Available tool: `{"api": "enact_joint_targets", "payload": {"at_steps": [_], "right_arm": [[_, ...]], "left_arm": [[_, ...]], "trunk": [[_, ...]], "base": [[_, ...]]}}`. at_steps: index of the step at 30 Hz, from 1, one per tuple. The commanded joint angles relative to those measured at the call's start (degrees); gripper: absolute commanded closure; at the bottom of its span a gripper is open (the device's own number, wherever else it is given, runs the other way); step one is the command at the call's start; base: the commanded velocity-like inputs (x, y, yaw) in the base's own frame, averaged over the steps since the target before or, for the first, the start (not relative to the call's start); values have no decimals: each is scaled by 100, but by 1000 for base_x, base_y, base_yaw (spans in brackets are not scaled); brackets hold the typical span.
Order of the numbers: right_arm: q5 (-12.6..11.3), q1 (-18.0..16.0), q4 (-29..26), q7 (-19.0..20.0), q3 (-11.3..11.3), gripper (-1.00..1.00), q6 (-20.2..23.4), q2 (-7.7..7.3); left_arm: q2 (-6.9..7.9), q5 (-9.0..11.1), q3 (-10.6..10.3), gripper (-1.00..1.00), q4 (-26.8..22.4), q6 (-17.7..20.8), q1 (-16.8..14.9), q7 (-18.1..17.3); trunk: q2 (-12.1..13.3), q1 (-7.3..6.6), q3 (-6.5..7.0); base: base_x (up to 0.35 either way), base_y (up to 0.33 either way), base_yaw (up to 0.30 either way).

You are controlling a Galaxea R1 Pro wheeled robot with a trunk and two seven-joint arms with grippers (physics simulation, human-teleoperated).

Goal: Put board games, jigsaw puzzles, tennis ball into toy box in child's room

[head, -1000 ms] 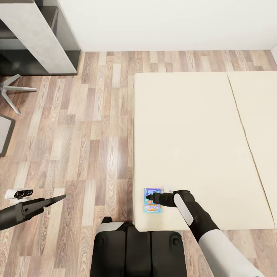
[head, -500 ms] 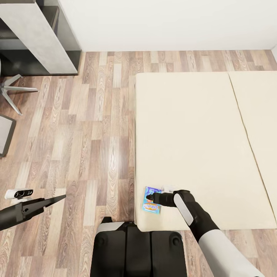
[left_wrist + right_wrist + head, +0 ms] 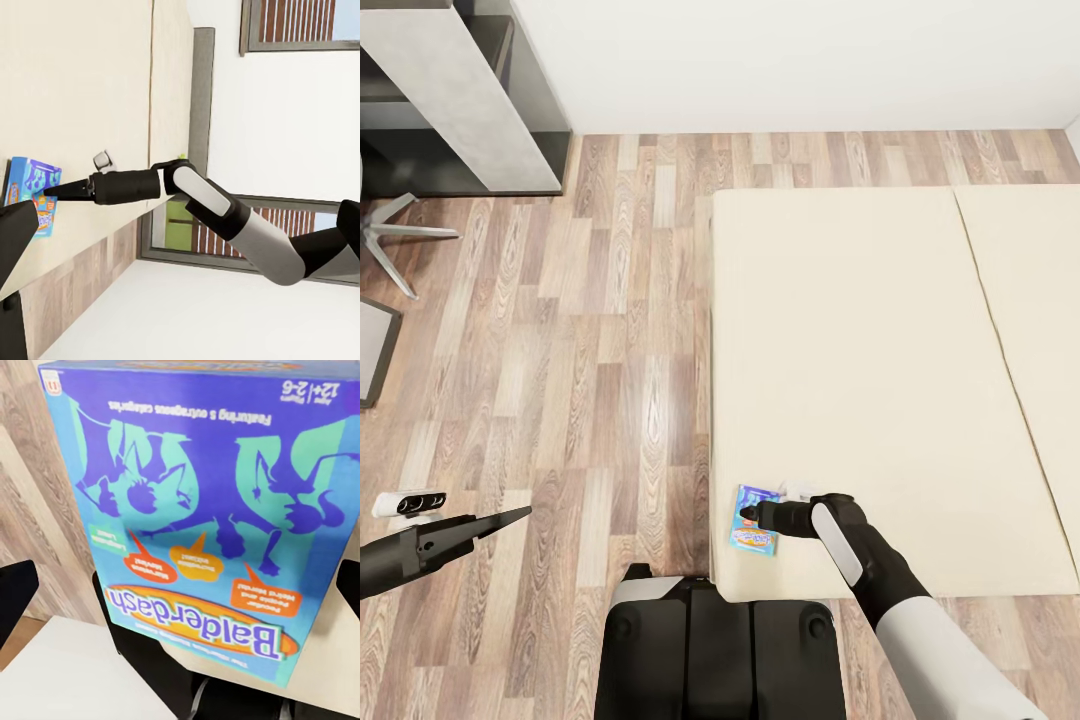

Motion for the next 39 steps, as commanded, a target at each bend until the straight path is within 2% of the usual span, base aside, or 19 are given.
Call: {"api": "enact_joint_targets", "payload": {"at_steps": [1,7,14,22,39], "right_arm": [[31,-5,-4,31,-5,-100,28,4],[26,-13,-4,32,-6,-100,30,8],[25,-37,-10,33,3,-100,31,152],[25,-129,2,34,10,-100,23,212],[54,-135,35,25,17,-100,22,254]], "left_arm": [[2,-3,0,-100,-1,61,-1,-22],[2,-3,0,-100,-1,61,-1,-22],[2,-3,0,-100,-1,61,-1,-22],[2,-3,0,-100,-1,61,-1,-22],[2,-3,0,-100,-1,61,-1,-22]], "trunk": [[-9,3,-6],[-9,3,-6],[-9,3,-6],[-9,3,-6],[-9,3,-6]], "base": [[0,0,0],[0,0,0],[0,0,0],[0,0,0],[0,0,0]]}}
